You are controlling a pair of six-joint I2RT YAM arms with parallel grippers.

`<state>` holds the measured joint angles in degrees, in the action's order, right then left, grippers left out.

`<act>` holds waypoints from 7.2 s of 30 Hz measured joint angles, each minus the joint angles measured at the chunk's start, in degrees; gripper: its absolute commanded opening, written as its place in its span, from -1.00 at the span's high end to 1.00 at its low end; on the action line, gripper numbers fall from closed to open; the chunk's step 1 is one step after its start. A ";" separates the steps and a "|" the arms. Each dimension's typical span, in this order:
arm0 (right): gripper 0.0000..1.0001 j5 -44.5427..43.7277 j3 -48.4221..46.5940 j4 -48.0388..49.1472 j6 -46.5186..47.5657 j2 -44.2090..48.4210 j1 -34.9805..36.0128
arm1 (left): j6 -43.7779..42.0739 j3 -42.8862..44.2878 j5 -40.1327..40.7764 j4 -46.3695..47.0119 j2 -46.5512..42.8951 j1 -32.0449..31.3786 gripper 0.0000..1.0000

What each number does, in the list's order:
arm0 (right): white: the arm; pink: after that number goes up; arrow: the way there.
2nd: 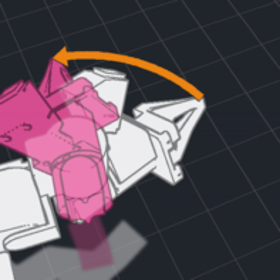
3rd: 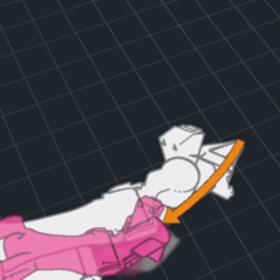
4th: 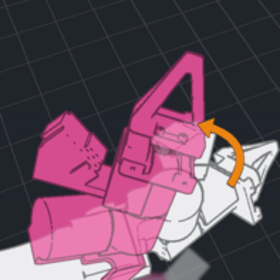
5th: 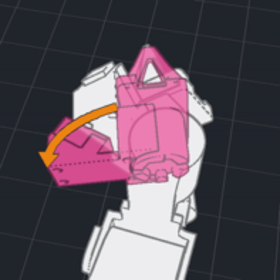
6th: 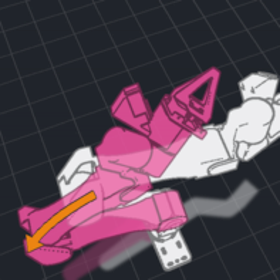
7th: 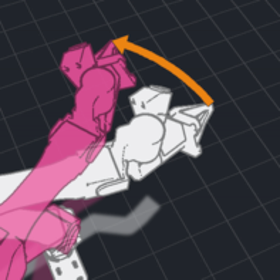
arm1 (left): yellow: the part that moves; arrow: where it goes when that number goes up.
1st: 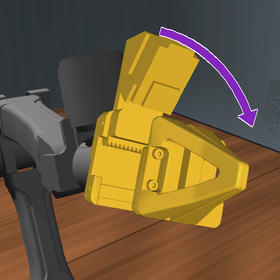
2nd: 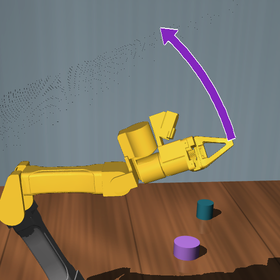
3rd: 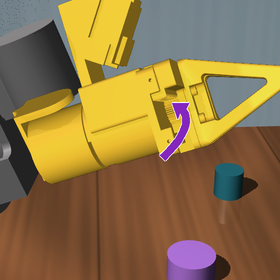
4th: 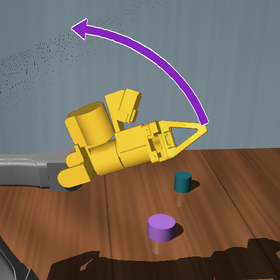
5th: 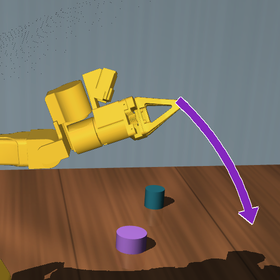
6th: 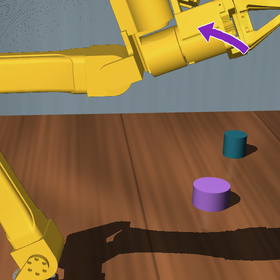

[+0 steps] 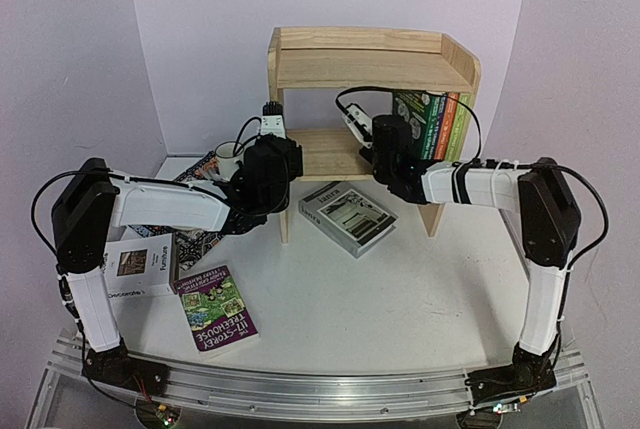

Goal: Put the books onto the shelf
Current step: Adjust the book on the shelf.

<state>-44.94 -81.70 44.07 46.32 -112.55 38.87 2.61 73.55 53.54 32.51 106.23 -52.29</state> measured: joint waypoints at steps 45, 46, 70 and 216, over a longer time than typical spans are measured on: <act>1.00 0.24 -7.39 -8.82 2.08 -2.25 7.67 | 0.03 -0.08 0.05 0.00 -0.08 0.00 0.85; 1.00 -0.27 -7.55 -8.79 2.07 -2.26 7.16 | 0.03 -0.10 0.03 0.00 -0.11 -0.02 0.85; 1.00 -9.65 -11.25 -6.14 3.79 -2.28 0.27 | 0.16 -0.56 0.11 -0.02 -0.48 -0.02 0.85; 0.69 6.98 -0.10 -41.11 -64.40 28.48 4.57 | 0.33 -0.56 0.13 -0.08 -0.48 -0.07 0.75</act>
<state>-37.96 -81.80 2.97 -18.09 -84.07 43.44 2.94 72.99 53.67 32.43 105.75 -52.36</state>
